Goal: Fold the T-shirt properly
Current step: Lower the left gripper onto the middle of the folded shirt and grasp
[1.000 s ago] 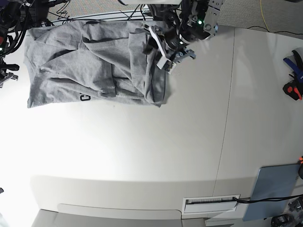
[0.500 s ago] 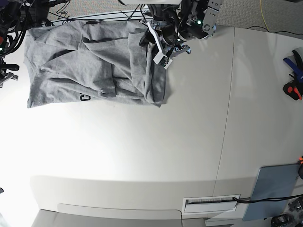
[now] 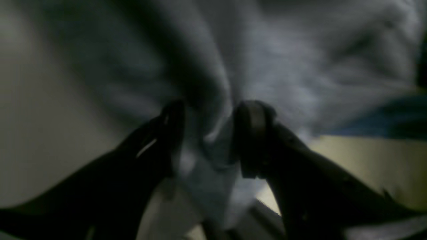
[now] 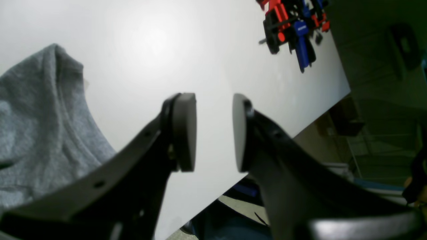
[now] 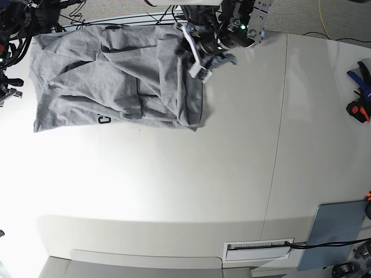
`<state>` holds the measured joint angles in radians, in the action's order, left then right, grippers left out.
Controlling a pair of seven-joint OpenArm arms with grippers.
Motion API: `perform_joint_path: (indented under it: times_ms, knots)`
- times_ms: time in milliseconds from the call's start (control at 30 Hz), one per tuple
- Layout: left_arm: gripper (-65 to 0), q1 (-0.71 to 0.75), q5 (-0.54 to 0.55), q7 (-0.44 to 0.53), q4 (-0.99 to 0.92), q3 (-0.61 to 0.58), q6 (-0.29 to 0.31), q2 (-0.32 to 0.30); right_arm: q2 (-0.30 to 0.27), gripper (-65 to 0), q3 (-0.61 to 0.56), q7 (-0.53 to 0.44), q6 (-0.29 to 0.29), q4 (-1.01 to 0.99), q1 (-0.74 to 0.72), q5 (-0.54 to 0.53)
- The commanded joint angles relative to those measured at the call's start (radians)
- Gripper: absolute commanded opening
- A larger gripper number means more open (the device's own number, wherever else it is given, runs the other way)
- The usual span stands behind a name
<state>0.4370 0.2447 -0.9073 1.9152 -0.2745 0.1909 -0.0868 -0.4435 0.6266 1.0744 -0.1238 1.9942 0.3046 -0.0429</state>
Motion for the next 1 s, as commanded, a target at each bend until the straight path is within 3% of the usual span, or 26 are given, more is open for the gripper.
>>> perform_joint_path:
  times_ms: [0, 167, 233, 367, 533, 700, 800, 867, 967]
  knots:
    - [-37.8, 0.001, 0.023, 0.014, 0.014, -0.005, 0.008, 0.006, -0.021, -46.4, 0.010, -0.014, 0.005, 0.014, -0.005, 0.009]
    - [-37.8, 0.001, 0.197, -0.006, 0.014, -0.005, 0.105, 0.006, -0.021, -46.4, 0.010, -0.013, 0.005, 0.014, -0.005, 0.009]
    - [-37.8, 0.001, 0.219, -0.005, 0.013, -0.005, 0.106, 0.006, -0.022, -46.4, 0.010, -0.013, 0.005, 0.014, -0.005, 0.009]
    - [-37.8, 0.001, 0.135, -0.013, 0.012, -0.005, 0.068, 0.006, -0.022, -46.4, 0.010, -0.012, 0.005, 0.014, -0.005, 0.009]
    - [-37.8, 0.001, 0.134, -0.013, -0.015, -0.005, 0.068, 0.006, -0.022, -46.4, 0.010, -0.008, 0.005, 0.014, -0.005, 0.009]
    - [-37.8, 0.001, 0.247, -0.027, -0.064, -0.005, 0.093, 0.007, -0.022, -46.4, 0.010, -0.007, 0.005, 0.014, -0.005, 0.009]
    - [-37.8, 0.000, 0.251, -0.019, -0.067, -0.005, 0.098, 0.009, -0.021, -46.4, 0.010, -0.007, 0.005, 0.014, -0.005, 0.009]
    - [-40.3, 0.000, 0.251, -0.012, -0.067, -0.005, 0.098, 0.009, -0.022, -46.4, 0.010, -0.007, 0.005, 0.014, -0.005, 0.009]
    - [-55.5, 0.000, 0.259, -0.009, -0.067, -0.005, 0.099, 0.009, -0.022, -46.4, 0.010, -0.007, 0.005, 0.014, -0.005, 0.009]
